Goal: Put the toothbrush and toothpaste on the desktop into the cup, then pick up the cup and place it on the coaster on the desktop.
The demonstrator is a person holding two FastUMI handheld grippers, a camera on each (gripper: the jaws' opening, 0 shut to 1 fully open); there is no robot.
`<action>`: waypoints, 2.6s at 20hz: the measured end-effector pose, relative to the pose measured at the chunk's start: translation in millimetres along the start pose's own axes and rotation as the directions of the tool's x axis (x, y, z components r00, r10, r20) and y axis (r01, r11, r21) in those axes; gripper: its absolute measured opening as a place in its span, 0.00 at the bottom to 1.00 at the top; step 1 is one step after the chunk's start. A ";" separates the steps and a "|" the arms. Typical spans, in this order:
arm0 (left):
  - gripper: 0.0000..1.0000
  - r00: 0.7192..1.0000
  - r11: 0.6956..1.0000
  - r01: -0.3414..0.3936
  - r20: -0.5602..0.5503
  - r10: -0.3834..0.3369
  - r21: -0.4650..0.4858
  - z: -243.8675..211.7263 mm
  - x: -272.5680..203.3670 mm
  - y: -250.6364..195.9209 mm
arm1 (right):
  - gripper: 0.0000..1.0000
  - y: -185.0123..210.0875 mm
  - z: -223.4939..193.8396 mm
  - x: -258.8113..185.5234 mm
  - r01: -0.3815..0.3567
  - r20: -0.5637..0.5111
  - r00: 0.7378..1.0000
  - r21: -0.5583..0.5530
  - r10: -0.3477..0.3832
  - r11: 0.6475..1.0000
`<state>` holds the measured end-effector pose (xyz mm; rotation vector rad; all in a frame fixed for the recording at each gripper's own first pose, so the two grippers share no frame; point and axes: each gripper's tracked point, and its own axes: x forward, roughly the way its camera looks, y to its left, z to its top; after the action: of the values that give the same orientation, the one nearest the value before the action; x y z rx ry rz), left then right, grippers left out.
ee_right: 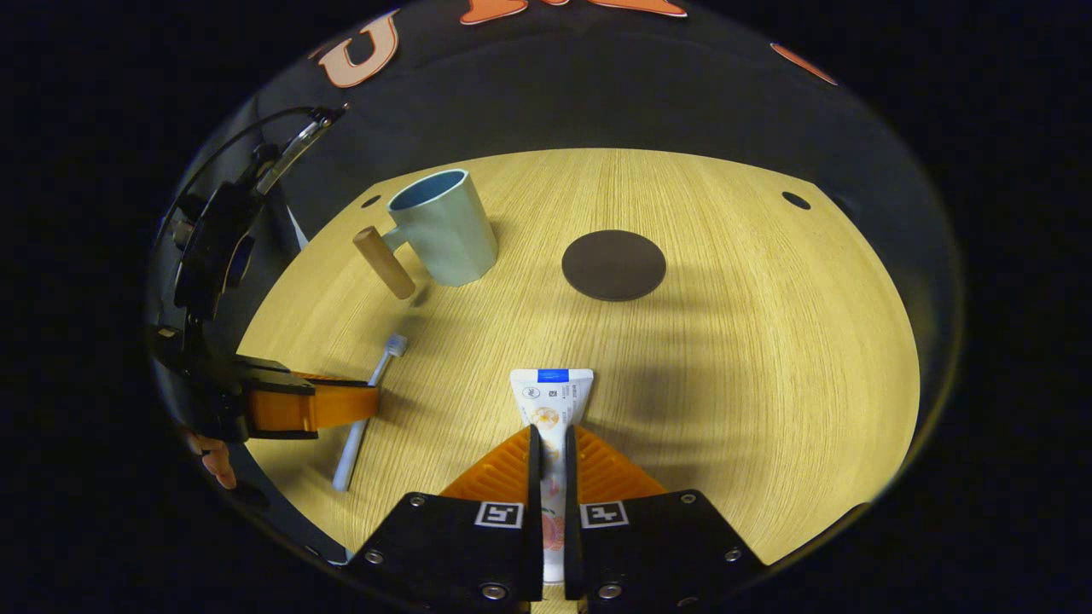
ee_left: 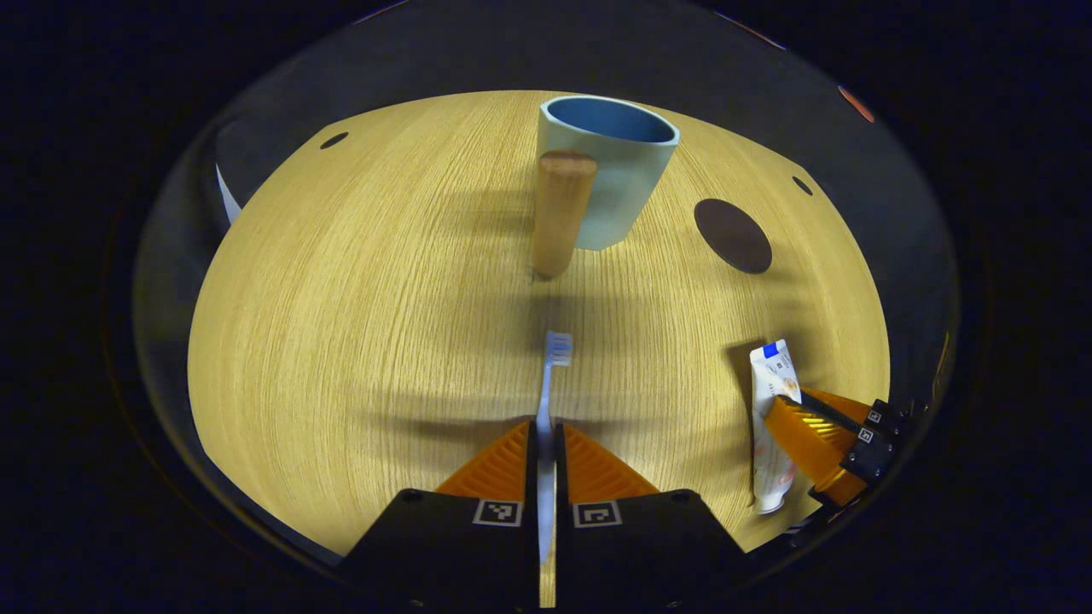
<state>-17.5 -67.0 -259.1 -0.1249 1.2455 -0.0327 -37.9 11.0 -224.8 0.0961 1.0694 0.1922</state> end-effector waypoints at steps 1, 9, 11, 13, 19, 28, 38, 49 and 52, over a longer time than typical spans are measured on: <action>0.07 1.000 1.000 -0.006 0.015 0.006 0.000 2.9 -0.7 4.4 | 0.10 -0.9 1.8 -2.3 -0.001 0.006 1.000 -0.003 0.001 1.000; 0.07 0.987 0.999 -0.029 0.156 0.024 0.025 36.7 -19.2 24.0 | 0.10 6.2 21.0 -25.4 -0.041 0.098 0.994 -0.027 0.043 0.999; 0.07 0.985 1.000 -0.018 0.170 0.014 0.020 40.3 -21.1 17.6 | 0.10 7.1 22.1 -27.3 -0.056 0.105 0.993 -0.038 0.059 0.998; 0.07 0.982 1.000 -0.012 0.188 0.009 0.015 47.4 -22.6 17.8 | 0.08 9.6 23.9 -30.5 -0.072 0.118 0.990 -0.050 0.077 0.996; 0.07 0.958 1.000 0.018 0.286 -0.020 0.008 69.7 -48.9 23.4 | 0.08 13.3 33.2 -39.2 -0.113 0.162 0.980 -0.024 0.115 0.993; 0.07 0.908 0.998 0.059 0.414 -0.058 0.012 106.4 -79.4 24.7 | 0.08 15.4 50.0 -55.5 -0.150 0.236 0.959 -0.048 0.158 0.987; 0.07 0.833 0.994 0.103 0.544 -0.100 0.025 153.0 -99.6 24.7 | 0.08 10.6 71.4 -81.5 -0.151 0.323 0.934 -0.029 0.152 0.988; 0.07 0.716 0.988 0.135 0.682 -0.151 0.077 241.0 -131.2 -0.1 | 0.08 -0.8 156.1 -136.9 -0.052 0.537 0.838 -0.106 0.101 0.993; 0.07 0.688 0.984 0.141 0.705 -0.173 0.104 260.3 -133.5 -10.8 | 0.08 -2.5 165.8 -141.6 -0.048 0.562 0.821 -0.109 0.102 0.993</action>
<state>186.6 -45.3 -50.3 -0.1873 0.4390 -0.1473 41.9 -17.6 -24.0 0.1053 0.4557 0.2632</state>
